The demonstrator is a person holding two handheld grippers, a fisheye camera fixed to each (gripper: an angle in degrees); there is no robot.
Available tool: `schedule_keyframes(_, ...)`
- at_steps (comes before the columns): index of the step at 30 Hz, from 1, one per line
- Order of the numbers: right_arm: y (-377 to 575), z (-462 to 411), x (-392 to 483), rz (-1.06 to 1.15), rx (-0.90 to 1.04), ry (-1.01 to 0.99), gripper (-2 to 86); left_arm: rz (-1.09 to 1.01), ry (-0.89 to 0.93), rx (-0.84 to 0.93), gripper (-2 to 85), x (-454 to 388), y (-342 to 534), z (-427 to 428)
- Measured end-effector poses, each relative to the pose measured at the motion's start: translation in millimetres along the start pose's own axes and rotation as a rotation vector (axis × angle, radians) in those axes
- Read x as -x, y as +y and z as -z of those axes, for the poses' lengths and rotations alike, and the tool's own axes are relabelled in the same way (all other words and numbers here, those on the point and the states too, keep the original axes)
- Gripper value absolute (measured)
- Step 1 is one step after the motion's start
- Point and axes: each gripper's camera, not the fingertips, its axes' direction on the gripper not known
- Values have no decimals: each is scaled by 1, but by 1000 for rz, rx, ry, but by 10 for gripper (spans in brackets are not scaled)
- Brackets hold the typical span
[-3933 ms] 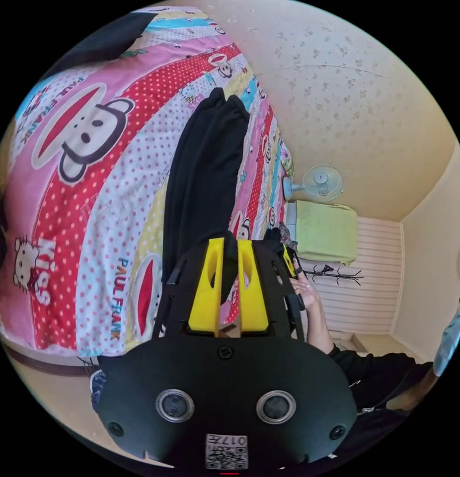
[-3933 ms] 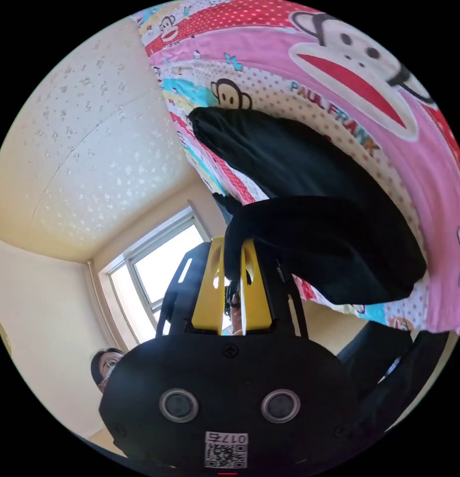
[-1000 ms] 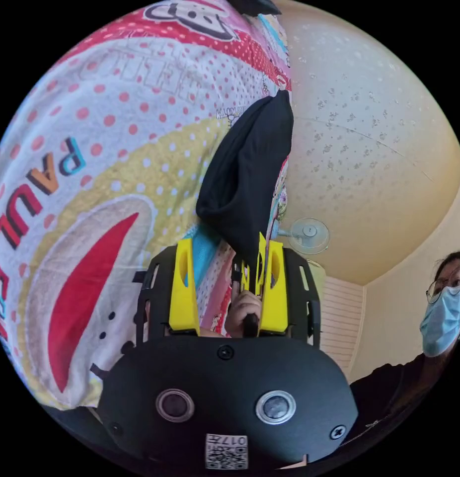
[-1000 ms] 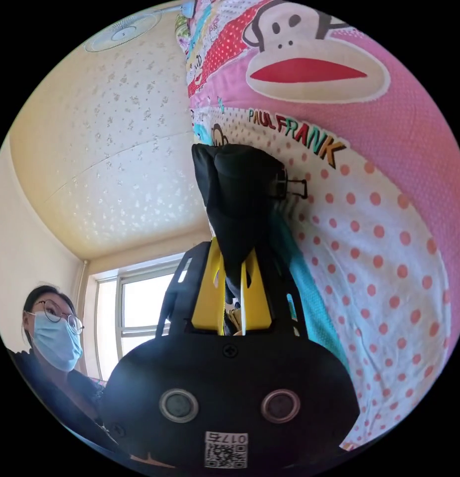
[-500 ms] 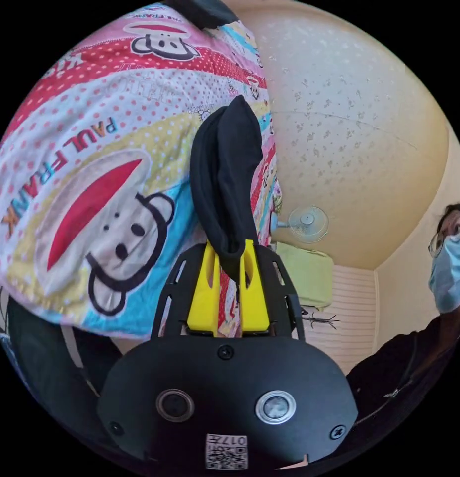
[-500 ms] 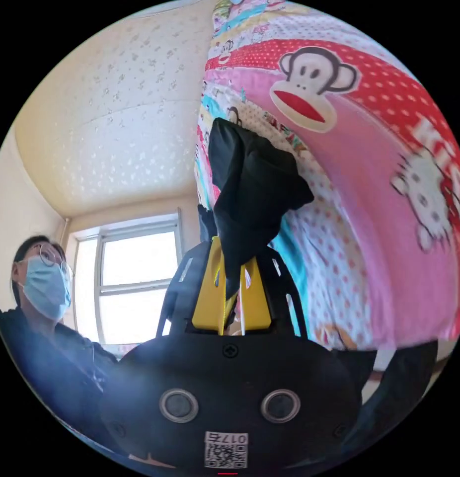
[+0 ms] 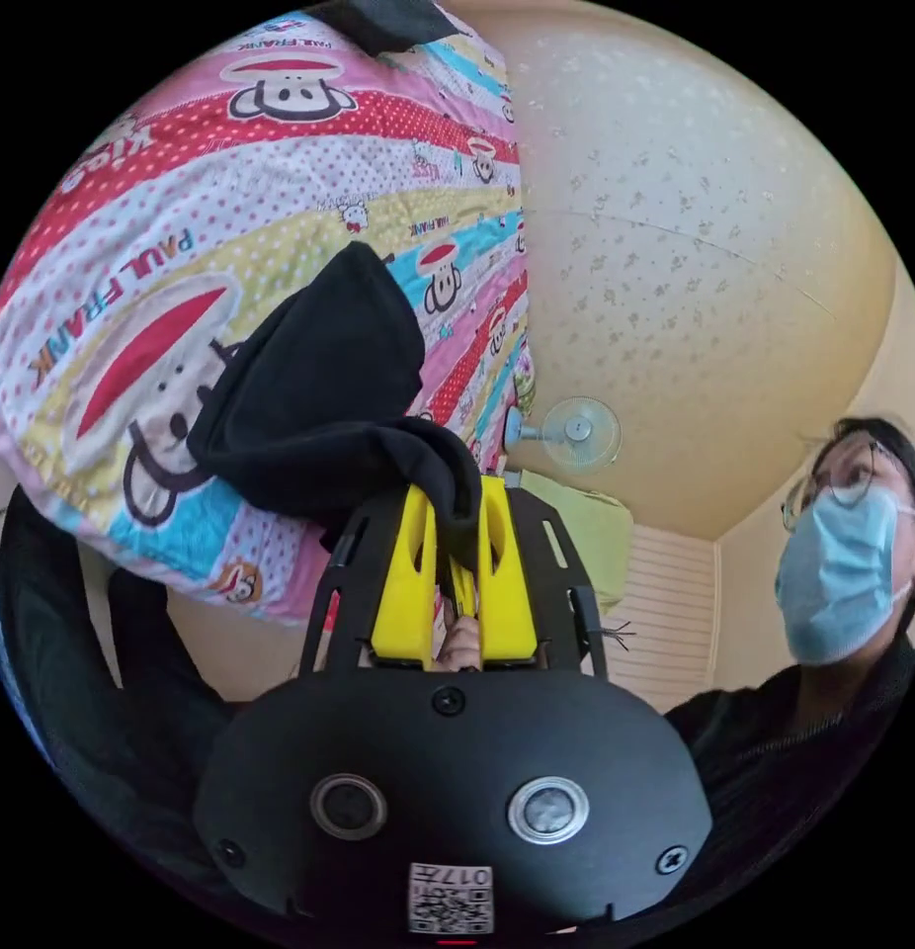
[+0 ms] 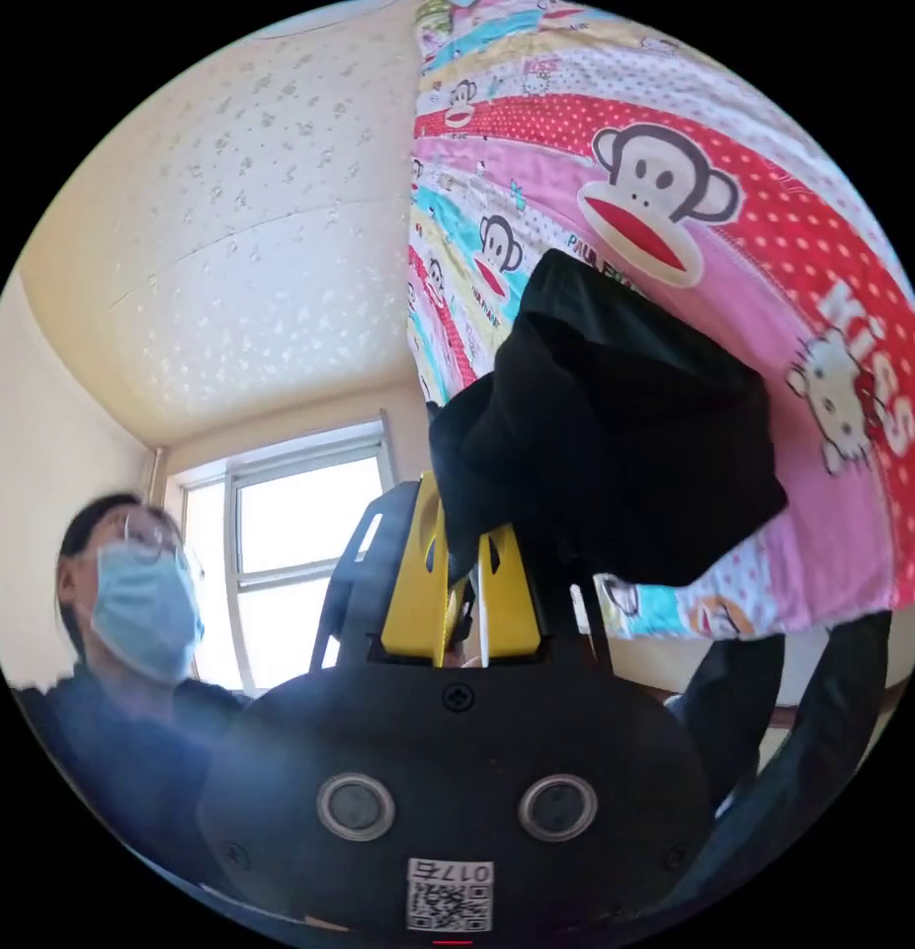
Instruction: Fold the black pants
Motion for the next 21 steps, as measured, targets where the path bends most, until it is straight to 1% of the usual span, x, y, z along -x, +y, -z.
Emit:
schedule_keyframes(2,-51,-43,-13,-11,-29,24,24,-31,-28,-67,67,9,-41,-22)
schedule_keyframes(3,-63,-53,-20,-14,-43,46,27,-66,-96,-94,68,22,-69,-43)
schedule_keyframes(5,-112,-96,-53,31,23,154,50,-55,-227,-110,72,56,-109,-75)
schedule_keyframes(6,-119,-100,-59,40,21,137,54,5,-178,-119,75,82,-129,-86)
schedule_keyframes(7,-127,-101,-63,70,19,72,61,10,-107,-125,78,94,-137,-88)
schedule_keyframes(9,-128,-96,-50,143,37,11,85,-35,144,-94,99,113,-147,-88)
schedule_keyframes(10,-123,-90,-39,173,67,-22,109,-62,177,-86,105,112,-145,-85)
schedule_keyframes(11,-118,-81,-30,182,88,-81,128,-133,232,-71,118,107,-136,-75)
schedule_keyframes(12,-115,-76,-27,177,94,-116,135,-200,278,-57,122,101,-123,-62)
schedule_keyframes(14,-105,-54,-17,164,117,-239,141,-258,309,-50,125,95,-104,-40)
schedule_keyframes(16,-100,-38,-5,233,106,-242,138,-309,257,-61,126,90,-89,-17)
schedule_keyframes(18,-95,-25,9,366,81,-136,137,-427,62,-66,126,79,-81,3)
schedule_keyframes(19,-90,-18,20,460,52,-1,140,-460,3,-62,127,76,-81,5)
schedule_keyframes(20,-83,-15,32,550,16,126,143,-517,-105,-49,130,73,-85,4)
schedule_keyframes(21,-80,-14,37,594,1,183,145,-566,-167,-39,133,71,-92,1)
